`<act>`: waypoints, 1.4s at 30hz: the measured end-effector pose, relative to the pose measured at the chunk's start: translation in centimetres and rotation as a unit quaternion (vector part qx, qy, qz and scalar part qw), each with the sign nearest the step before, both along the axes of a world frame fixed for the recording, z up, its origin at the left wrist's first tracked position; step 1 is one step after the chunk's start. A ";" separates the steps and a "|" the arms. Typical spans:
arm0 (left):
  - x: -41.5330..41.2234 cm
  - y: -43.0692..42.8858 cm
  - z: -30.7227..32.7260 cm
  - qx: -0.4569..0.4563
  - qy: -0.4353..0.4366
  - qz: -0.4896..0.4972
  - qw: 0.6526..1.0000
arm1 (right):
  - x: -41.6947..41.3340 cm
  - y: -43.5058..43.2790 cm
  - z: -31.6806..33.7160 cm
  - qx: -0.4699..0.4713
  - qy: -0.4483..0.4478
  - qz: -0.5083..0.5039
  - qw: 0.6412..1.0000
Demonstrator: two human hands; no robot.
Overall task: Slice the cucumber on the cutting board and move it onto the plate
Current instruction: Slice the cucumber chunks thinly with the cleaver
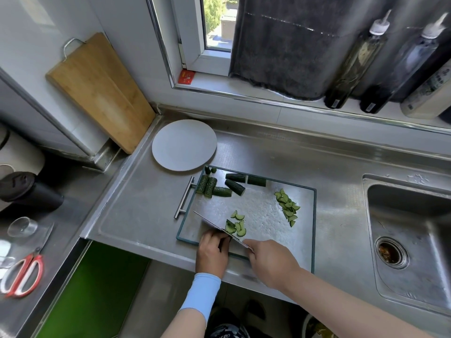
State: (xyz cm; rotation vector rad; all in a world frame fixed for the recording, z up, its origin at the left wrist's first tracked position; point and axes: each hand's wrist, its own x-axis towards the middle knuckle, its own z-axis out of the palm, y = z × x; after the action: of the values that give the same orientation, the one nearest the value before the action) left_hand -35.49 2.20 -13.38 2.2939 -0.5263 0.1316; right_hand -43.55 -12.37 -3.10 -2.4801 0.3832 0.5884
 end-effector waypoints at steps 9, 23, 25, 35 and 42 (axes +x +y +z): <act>0.1 0.2 -0.1 -0.001 0.013 -0.004 1.000 | -2.0 -0.7 0.2 -0.002 -0.026 0.000 1.000; 0.1 0.2 0.3 -0.022 0.016 -0.007 1.000 | 0.8 0.1 -0.2 0.003 0.022 -0.008 1.000; 0.0 0.2 0.3 -0.023 0.014 -0.012 1.000 | 0.9 0.2 -0.2 0.003 0.023 -0.008 1.000; 0.0 0.2 0.2 0.001 0.014 -0.014 1.000 | 0.1 -0.1 0.2 0.012 0.000 0.000 1.000; 0.1 0.3 0.4 0.005 0.030 -0.009 1.000 | -1.7 -0.7 0.5 0.019 -0.029 -0.007 0.999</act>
State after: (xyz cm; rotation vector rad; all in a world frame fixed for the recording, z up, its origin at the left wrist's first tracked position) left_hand -35.37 2.46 -13.02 2.2956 -0.5174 0.0515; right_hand -45.23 -13.11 -2.55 -2.4506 0.3624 0.5129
